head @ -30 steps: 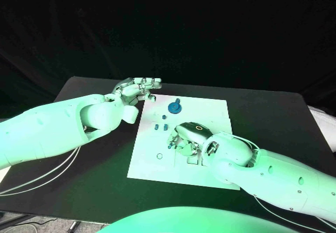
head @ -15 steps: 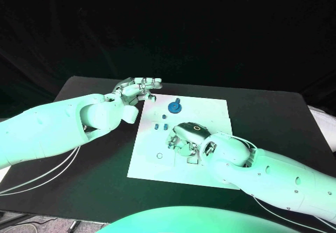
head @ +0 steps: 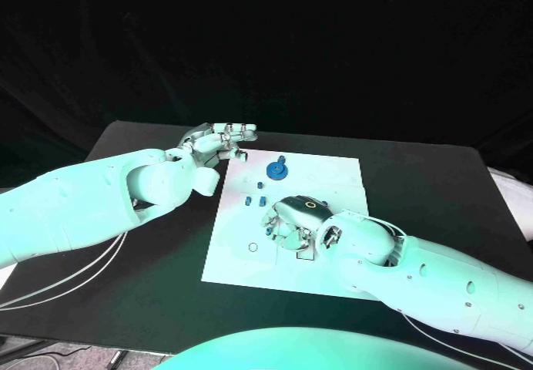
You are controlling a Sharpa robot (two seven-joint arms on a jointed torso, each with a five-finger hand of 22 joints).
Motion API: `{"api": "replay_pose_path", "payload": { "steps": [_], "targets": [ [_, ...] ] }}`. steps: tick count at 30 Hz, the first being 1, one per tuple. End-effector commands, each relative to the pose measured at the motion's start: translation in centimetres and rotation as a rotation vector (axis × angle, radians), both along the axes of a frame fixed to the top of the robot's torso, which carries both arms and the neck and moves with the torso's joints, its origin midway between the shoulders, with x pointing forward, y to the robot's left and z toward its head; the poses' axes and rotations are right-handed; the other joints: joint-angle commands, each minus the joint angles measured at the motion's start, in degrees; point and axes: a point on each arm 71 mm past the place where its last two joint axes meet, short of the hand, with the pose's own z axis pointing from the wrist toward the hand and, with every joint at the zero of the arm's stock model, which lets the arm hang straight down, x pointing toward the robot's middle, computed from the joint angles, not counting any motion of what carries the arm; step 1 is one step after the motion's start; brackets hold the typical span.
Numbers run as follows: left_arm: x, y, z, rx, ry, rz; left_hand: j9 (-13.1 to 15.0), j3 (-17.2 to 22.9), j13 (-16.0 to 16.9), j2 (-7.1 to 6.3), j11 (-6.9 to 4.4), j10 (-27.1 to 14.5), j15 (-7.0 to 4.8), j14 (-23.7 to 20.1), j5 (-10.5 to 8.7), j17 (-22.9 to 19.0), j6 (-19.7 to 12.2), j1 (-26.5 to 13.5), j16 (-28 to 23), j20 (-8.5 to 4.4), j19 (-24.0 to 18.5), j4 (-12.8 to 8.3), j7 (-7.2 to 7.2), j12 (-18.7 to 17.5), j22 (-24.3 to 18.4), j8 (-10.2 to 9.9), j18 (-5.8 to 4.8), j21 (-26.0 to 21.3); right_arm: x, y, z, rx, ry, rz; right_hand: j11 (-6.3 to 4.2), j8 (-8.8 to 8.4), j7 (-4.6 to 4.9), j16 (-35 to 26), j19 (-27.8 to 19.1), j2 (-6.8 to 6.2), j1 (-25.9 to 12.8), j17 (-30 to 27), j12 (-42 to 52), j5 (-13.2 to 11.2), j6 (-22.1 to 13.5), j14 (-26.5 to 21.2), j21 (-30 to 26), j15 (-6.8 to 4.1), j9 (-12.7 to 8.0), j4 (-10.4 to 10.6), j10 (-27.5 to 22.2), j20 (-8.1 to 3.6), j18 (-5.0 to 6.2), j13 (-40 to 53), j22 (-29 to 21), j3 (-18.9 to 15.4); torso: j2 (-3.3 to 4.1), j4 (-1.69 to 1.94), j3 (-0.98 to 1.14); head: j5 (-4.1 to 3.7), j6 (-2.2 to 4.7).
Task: Assemble the parts on the task board
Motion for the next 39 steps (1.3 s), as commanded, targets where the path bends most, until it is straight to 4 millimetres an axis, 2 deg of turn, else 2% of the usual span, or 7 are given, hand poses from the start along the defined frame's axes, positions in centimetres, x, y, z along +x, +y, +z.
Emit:
{"api": "replay_pose_path", "payload": {
  "steps": [1, 15, 17, 18, 20, 29, 39],
  "targets": [
    [0.0, -0.2, 0.1, -0.007, -0.01, -0.015, -0.08, 0.07, 0.02, 0.19, 0.1, -0.49, 0.12, -0.47, 0.07, 0.0, -0.26, 0.37, -0.17, -0.01, -0.49, -0.3, 0.03, 0.36, -0.08, -0.06, 0.55, -0.31, 0.1, -0.5, -0.3, 0.007, -0.012, -0.043, 0.57, -0.08, 0.08, -0.31, -0.56, -0.05, -0.33, -0.47, 0.24, 0.41, -0.47, 1.31, -0.9, 0.43, 0.03, 0.07, -1.18, 0.02, 1.06, 0.07, -1.43, -0.58, 0.01, 0.0, 0.0, -0.23, -0.01],
    [0.0, 0.0, 0.1, -0.006, -0.01, -0.012, -0.08, 0.07, 0.02, 0.19, 0.1, -0.49, 0.12, -0.47, 0.07, 0.0, -0.26, 0.37, -0.17, -0.01, -0.49, -0.3, 0.03, 0.36, -0.08, -0.06, 0.55, -0.31, 0.6, -5.1, 3.4, 0.102, -0.046, -0.102, 0.23, 0.07, -0.3, -0.01, 0.14, 0.06, 0.38, -0.7, 2.07, 1.45, 0.38, 1.45, -1.49, 0.22, 0.19, -1.07, 0.09, -0.14, 1.12, 0.15, -2.1, -1.19, -0.09, -0.46, -0.06, -1.38, 0.84],
    [0.0, 0.0, 0.1, -0.006, -0.01, -0.011, -0.08, 0.07, 0.02, 0.19, 0.1, -0.49, 0.12, -0.47, 0.07, 0.0, -0.26, 0.37, -0.17, -0.01, -0.49, -0.3, 0.03, 0.36, -0.08, -0.06, 0.55, -0.31, 1.2, -6.2, 3.9, 0.035, -0.073, -0.109, -0.53, -0.09, -1.48, -0.38, -0.51, -1.43, -0.76, -1.24, 1.64, 1.5, -0.85, 1.25, -2.6, -0.64, 0.02, -0.91, -1.22, -0.45, 1.4, 0.01, -3.57, -3.16, -0.15, -0.6, -0.12, -1.69, 1.0],
    [0.0, 0.1, 0.1, -0.006, -0.011, -0.011, -0.08, 0.07, 0.02, 0.2, 0.1, -0.5, 0.12, -0.47, 0.07, 0.0, -0.27, 0.36, -0.16, -0.01, -0.49, -0.3, 0.03, 0.38, -0.08, -0.06, 0.54, -0.31, 1.5, -6.9, 4.1, 0.0, -0.085, -0.117, -1.76, -0.04, -3.05, -0.36, -0.94, -2.15, -1.33, -1.22, 1.3, 1.2, -1.41, 1.29, -3.4, -2.16, 0.01, -0.61, -2.19, -1.36, 1.63, -0.02, -4.62, -4.69, -0.17, -0.65, -0.15, -1.78, 1.12],
    [-0.1, 0.1, 0.1, -0.006, -0.011, -0.011, -0.08, 0.05, 0.02, 0.25, 0.1, -0.54, 0.13, -0.47, 0.07, 0.01, -0.31, 0.34, -0.13, 0.0, -0.49, -0.31, 0.04, 0.41, -0.08, -0.07, 0.54, -0.32, 2.1, -8.2, 4.3, -0.058, -0.098, -0.137, -3.44, -0.02, -4.23, -0.22, -0.97, -2.13, -0.99, -1.08, 1.33, 0.97, -1.68, 1.54, -4.45, -3.54, 0.07, -0.24, -2.92, -2.9, 1.65, 0.07, -5.77, -7.15, -0.22, -0.76, -0.25, -1.85, 1.16],
    [0.0, 0.1, 0.1, -0.005, -0.01, -0.011, -0.07, 0.03, 0.02, 0.27, 0.11, -0.55, 0.14, -0.47, 0.07, 0.01, -0.32, 0.32, -0.11, 0.01, -0.5, -0.32, 0.04, 0.44, -0.08, -0.06, 0.54, -0.32, 3.4, -11.4, 4.1, -0.17, -0.118, -0.207, -2.65, 0.04, -3.95, -0.68, 0.08, -0.89, 1.44, -1.88, 2.25, 0.68, -1.36, 1.73, -5.52, -3.28, 0.14, 0.27, -3.06, -3.06, 1.46, 0.13, -6.57, -11.24, -0.34, -0.99, -0.22, -1.8, 1.63],
    [0.0, 0.0, 0.1, -0.005, -0.008, -0.014, -0.07, 0.03, 0.02, 0.27, 0.11, -0.55, 0.14, -0.47, 0.07, 0.01, -0.32, 0.32, -0.11, 0.01, -0.5, -0.32, 0.04, 0.44, -0.08, -0.06, 0.54, -0.32, 3.8, -11.2, 3.6, -0.181, -0.099, -0.202, -2.59, 0.19, -3.9, -0.88, 0.53, 0.76, 2.3, -2.25, 3.18, 0.84, -0.33, 1.77, -5.93, -3.05, 0.22, 1.15, -2.07, -2.87, 1.41, 0.15, -6.81, -11.67, -0.24, -0.85, -0.25, -1.84, 1.74]
  ]
}}
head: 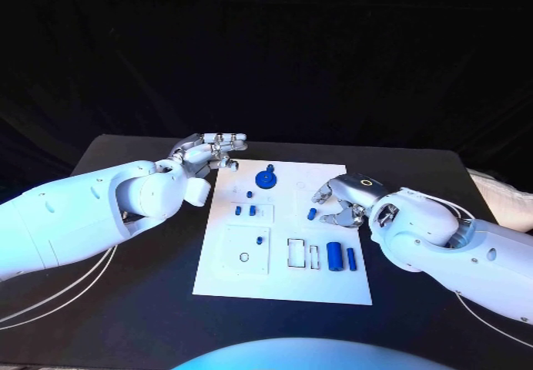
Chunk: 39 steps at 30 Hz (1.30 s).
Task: Assemble the parts on the task board
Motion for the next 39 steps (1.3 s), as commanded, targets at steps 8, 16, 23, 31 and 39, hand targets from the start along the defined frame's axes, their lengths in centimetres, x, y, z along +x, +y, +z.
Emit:
{"api": "replay_pose_path", "payload": {
  "steps": [8, 16, 23, 31, 39],
  "targets": [
    [0.0, -0.3, 0.1, -0.009, -0.006, -0.02, -0.07, -0.04, 0.03, 0.29, -0.08, -0.4, -0.02, -0.31, 0.06, -0.04, -0.36, 0.22, -0.1, 0.03, -0.5, -0.31, 0.08, 0.24, -0.08, -0.06, 0.54, -0.34, 0.4, 0.6, -0.9, -0.038, 0.042, 0.013, 0.14, 0.28, 0.4, -0.25, 1.25, 2.09, 0.59, -0.24, 1.64, -0.27, 2.01, 1.69, 0.09, 0.75, 0.1, 1.4, 3.38, 0.59, 0.28, 0.04, 0.54, 0.93, 0.06, 0.02, -0.02, 0.16, -0.21],
    [0.0, -0.2, 0.1, -0.008, -0.005, -0.02, -0.07, -0.05, 0.03, 0.29, -0.08, -0.41, -0.02, -0.31, 0.06, -0.05, -0.37, 0.22, -0.1, 0.03, -0.5, -0.32, 0.08, 0.25, -0.08, -0.06, 0.54, -0.34, 0.2, 1.1, -0.8, -0.017, 0.051, 0.029, 0.36, 0.34, 0.74, 0.62, 2.09, 2.29, 0.78, 0.7, 2.04, -0.34, 3.12, 1.92, 0.93, 1.41, 0.14, 1.91, 4.97, 1.13, 0.02, -0.06, 1.82, 1.84, 0.04, -0.11, -0.02, 0.28, -0.38],
    [0.0, -0.2, 0.0, -0.007, -0.002, -0.021, -0.07, -0.06, 0.03, 0.29, -0.08, -0.43, -0.02, -0.33, 0.06, -0.11, -0.38, 0.21, -0.12, 0.04, -0.5, -0.33, 0.08, 0.26, -0.08, -0.06, 0.54, -0.35, 0.1, 1.5, -0.8, 0.0, 0.051, 0.039, 0.51, 0.33, 0.9, 1.06, 2.45, 2.35, 0.85, 1.19, 2.09, -0.31, 3.5, 2.0, 1.37, 1.58, 0.14, 2.12, 5.53, 1.3, -0.06, -0.08, 2.46, 2.26, 0.0, -0.08, -0.02, 0.17, -0.43],
    [0.0, -0.3, 0.0, -0.008, -0.001, -0.024, -0.07, -0.06, 0.03, 0.29, -0.08, -0.43, -0.02, -0.33, 0.06, -0.11, -0.38, 0.21, -0.12, 0.04, -0.5, -0.33, 0.08, 0.26, -0.08, -0.06, 0.54, -0.35, 0.2, 1.8, -0.9, -0.001, 0.059, 0.042, 0.63, 0.25, 1.0, 1.22, 2.56, 2.53, 1.02, 1.31, 2.0, -0.25, 3.62, 2.02, 1.46, 1.72, 0.11, 2.22, 5.72, 1.43, -0.06, -0.12, 2.56, 2.74, 0.05, -0.02, -0.06, 0.16, -0.63],
    [0.0, -0.2, 0.0, -0.003, 0.001, -0.026, -0.07, -0.12, 0.01, 0.26, -0.06, -0.57, 0.0, -0.38, 0.07, -0.19, -0.49, 0.24, -0.12, 0.05, -0.51, -0.45, 0.1, 0.31, -0.09, -0.07, 0.55, -0.37, 0.4, 1.9, -1.3, -0.016, 0.069, 0.033, 0.64, 0.59, 1.31, 1.85, 2.87, 3.42, 1.37, 1.88, 2.31, -1.24, 5.04, 2.05, 1.86, 1.76, 0.27, 2.72, 7.52, 1.63, -0.08, -0.01, 3.05, 4.39, 0.02, 0.02, -0.08, 0.37, -0.79]
  ]
}}
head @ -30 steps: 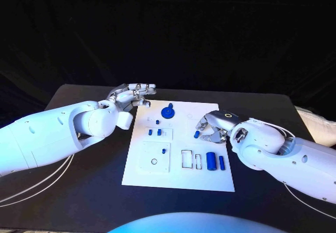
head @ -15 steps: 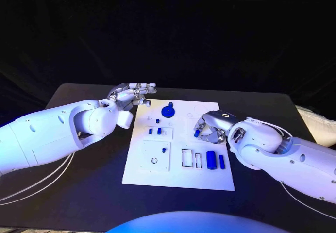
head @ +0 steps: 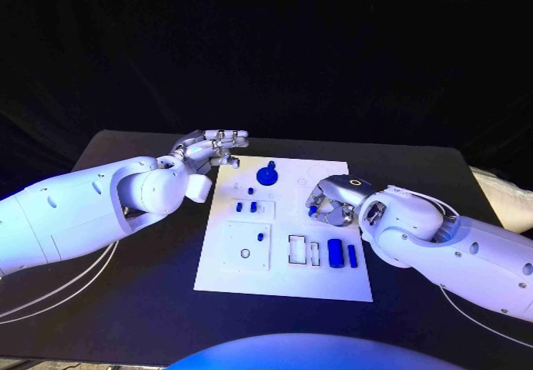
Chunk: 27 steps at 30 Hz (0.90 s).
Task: Assemble the parts on the task board
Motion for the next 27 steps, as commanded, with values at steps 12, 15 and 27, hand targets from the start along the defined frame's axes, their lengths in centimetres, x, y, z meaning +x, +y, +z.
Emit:
{"api": "replay_pose_path", "payload": {
  "steps": [12, 15, 27],
  "targets": [
    [-0.1, -0.2, 0.1, -0.005, -0.006, -0.023, -0.07, 0.04, 0.01, 0.26, 0.15, -0.36, -0.01, -0.38, 0.06, -0.06, -0.49, 0.24, -0.12, 0.05, -0.51, -0.28, 0.1, 0.31, -0.09, -0.07, 0.56, -0.37, 0.0, 0.3, 0.2, 0.0, -0.049, 0.006, -0.82, 2.12, 0.2, 2.52, 2.4, 1.9, 4.47, 2.31, 1.15, -2.81, 4.84, 2.21, 4.45, -0.39, 0.83, -4.07, 6.59, -0.59, -0.93, 0.38, 5.91, 8.06, 0.0, -0.04, 0.05, 0.14, -0.13],
    [-0.1, -0.2, 0.1, -0.004, -0.006, -0.022, -0.07, 0.04, 0.01, 0.26, 0.15, -0.36, -0.01, -0.38, 0.06, -0.06, -0.49, 0.24, -0.12, 0.05, -0.51, -0.28, 0.1, 0.31, -0.09, -0.07, 0.56, -0.37, -0.2, 0.4, 0.5, 0.025, -0.067, 0.01, -0.84, 2.11, 0.23, 2.64, 2.49, 1.48, 3.89, 2.34, 0.82, -2.8, 4.99, 2.16, 4.95, -0.4, 0.84, -4.43, 6.93, -0.6, -1.0, 0.38, 6.5, 9.1, -0.04, -0.04, 0.07, 0.13, -0.1],
    [-0.1, -0.2, 0.1, -0.005, -0.007, -0.023, -0.08, 0.0, 0.01, 0.26, 0.17, -0.45, 0.01, -0.45, 0.07, -0.18, -0.57, 0.23, -0.15, 0.07, -0.53, -0.34, 0.13, 0.35, -0.09, -0.09, 0.56, -0.39, -1.6, 1.3, 3.3, 0.176, -0.088, 0.032, -0.61, 1.7, 0.56, 2.97, 2.65, 0.73, 2.88, 2.55, -0.17, -2.68, 4.62, 2.08, 5.83, -0.36, 0.7, -5.17, 6.81, -0.57, -1.12, 0.29, 7.54, 10.87, 0.0, -0.01, 0.06, 0.44, -0.12]
  ]
}}
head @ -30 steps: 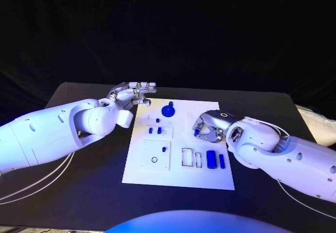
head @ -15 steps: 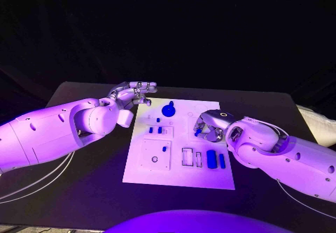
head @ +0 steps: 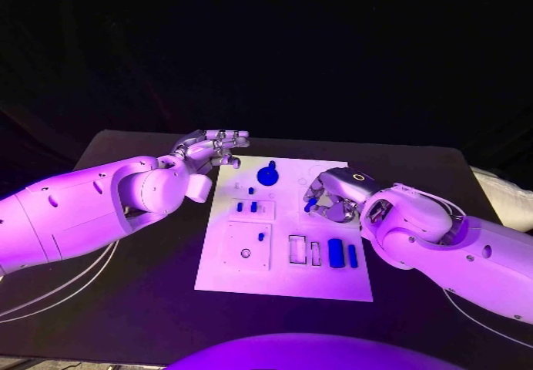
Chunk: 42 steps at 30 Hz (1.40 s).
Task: Assemble the parts on the task board
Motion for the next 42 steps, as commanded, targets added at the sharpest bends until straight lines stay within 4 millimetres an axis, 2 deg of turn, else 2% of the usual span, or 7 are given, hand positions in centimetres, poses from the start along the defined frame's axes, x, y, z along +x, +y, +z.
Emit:
{"api": "replay_pose_path", "payload": {
  "steps": [1, 3, 9, 17, 21, 30, 42],
  "targets": [
    [-0.1, -0.2, 0.1, -0.009, -0.009, -0.018, -0.08, 0.0, 0.01, 0.26, -0.04, -0.25, 0.0, -0.44, 0.07, -0.05, -0.34, 0.23, -0.15, 0.06, -0.53, -0.34, -0.09, 0.35, -0.09, -0.09, 0.56, -0.39, -0.6, 0.8, 1.0, 0.091, -0.007, 0.02, -2.03, -0.29, 0.25, 0.29, 0.43, -0.36, -0.22, 0.11, -0.31, 0.29, 0.05, 2.08, 0.36, -0.36, -0.11, -1.58, 1.94, 0.02, -1.11, 0.3, 0.14, 2.15, 0.08, 0.05, 0.01, 0.29, -0.08],
    [0.0, -0.2, 0.1, -0.008, -0.011, -0.014, -0.08, 0.0, 0.01, 0.26, -0.04, -0.25, 0.0, -0.44, 0.07, -0.05, -0.34, 0.23, -0.15, 0.06, -0.53, -0.34, -0.09, 0.35, -0.09, -0.09, 0.56, -0.39, -1.1, 1.4, 1.3, 0.113, 0.0, 0.04, -2.0, -0.33, 0.3, 0.31, 0.43, -0.4, -0.27, 0.12, -0.38, 0.31, 0.0, 2.08, 0.41, -0.35, -0.12, -1.64, 1.92, 0.03, -1.11, 0.29, 0.18, 2.26, 0.09, 0.02, 0.03, 0.43, -0.11],
    [0.0, -0.3, 0.1, -0.009, -0.015, -0.012, -0.08, -0.01, 0.01, 0.28, -0.03, -0.28, 0.01, -0.46, 0.07, -0.06, -0.36, 0.23, -0.15, 0.07, -0.54, -0.36, -0.08, 0.38, -0.09, -0.09, 0.56, -0.4, -2.6, 4.1, 1.5, 0.151, 0.035, 0.121, -1.86, -0.52, 0.44, 0.28, 0.34, -0.53, -0.53, -0.01, -0.67, 0.39, -0.22, 2.03, 0.44, -0.26, -0.19, -1.8, 1.74, 0.07, -1.1, 0.27, 0.13, 2.62, 0.01, 0.04, -0.11, 0.99, -0.33],
    [0.0, -0.5, 0.1, -0.011, -0.016, -0.014, -0.08, -0.01, 0.01, 0.28, -0.03, -0.28, 0.01, -0.46, 0.07, -0.06, -0.36, 0.23, -0.15, 0.07, -0.54, -0.36, -0.08, 0.38, -0.09, -0.09, 0.56, -0.4, -4.7, 8.2, 0.0, 0.159, 0.08, 0.236, -1.67, -0.82, 0.65, 0.24, 0.14, -0.58, -0.85, -0.19, -1.11, 0.56, -0.57, 1.95, 0.44, -0.12, -0.29, -2.14, 1.43, 0.18, -1.07, 0.25, -0.01, 3.2, 0.02, 0.06, -0.09, 1.56, -0.47],
    [0.0, -0.6, 0.1, -0.012, -0.016, -0.017, -0.08, -0.01, 0.01, 0.28, -0.03, -0.28, 0.01, -0.46, 0.07, -0.06, -0.36, 0.23, -0.15, 0.07, -0.54, -0.36, -0.08, 0.38, -0.09, -0.09, 0.56, -0.4, -5.1, 9.3, -1.0, 0.148, 0.098, 0.265, -1.64, -0.87, 0.68, 0.24, 0.08, -0.58, -0.9, -0.22, -1.19, 0.6, -0.62, 1.93, 0.4, -0.09, -0.31, -2.22, 1.38, 0.2, -1.04, 0.25, -0.1, 3.32, 0.01, 0.12, -0.16, 1.73, -0.54],
    [0.0, -0.7, 0.1, -0.013, -0.015, -0.019, -0.07, -0.02, 0.01, 0.34, -0.03, -0.3, 0.02, -0.48, 0.08, -0.08, -0.38, 0.26, -0.13, 0.08, -0.55, -0.42, -0.08, 0.45, -0.09, -0.07, 0.56, -0.42, -5.3, 10.7, -2.7, 0.133, 0.134, 0.295, -1.54, -0.98, 0.8, 0.24, -0.05, -0.55, -1.05, -0.27, -1.38, 0.73, -0.74, 1.9, 0.36, -0.03, -0.34, -2.42, 1.26, 0.26, -1.01, 0.25, -0.24, 3.6, 0.09, 0.05, -0.1, 2.25, -0.8],
    [0.0, -0.8, 0.1, -0.014, -0.014, -0.023, -0.07, -0.02, 0.01, 0.34, -0.03, -0.3, 0.02, -0.48, 0.08, -0.08, -0.38, 0.26, -0.13, 0.08, -0.55, -0.42, -0.08, 0.45, -0.09, -0.07, 0.56, -0.42, -5.2, 11.2, -3.9, 0.088, 0.147, 0.301, -1.51, -1.02, 0.83, 0.25, -0.08, -0.52, -1.12, -0.28, -1.45, 0.82, -0.78, 1.89, 0.38, 0.0, -0.35, -2.52, 1.24, 0.28, -1.0, 0.25, -0.24, 3.74, 0.1, 0.03, -0.02, 2.65, -1.1]
  ]
}}
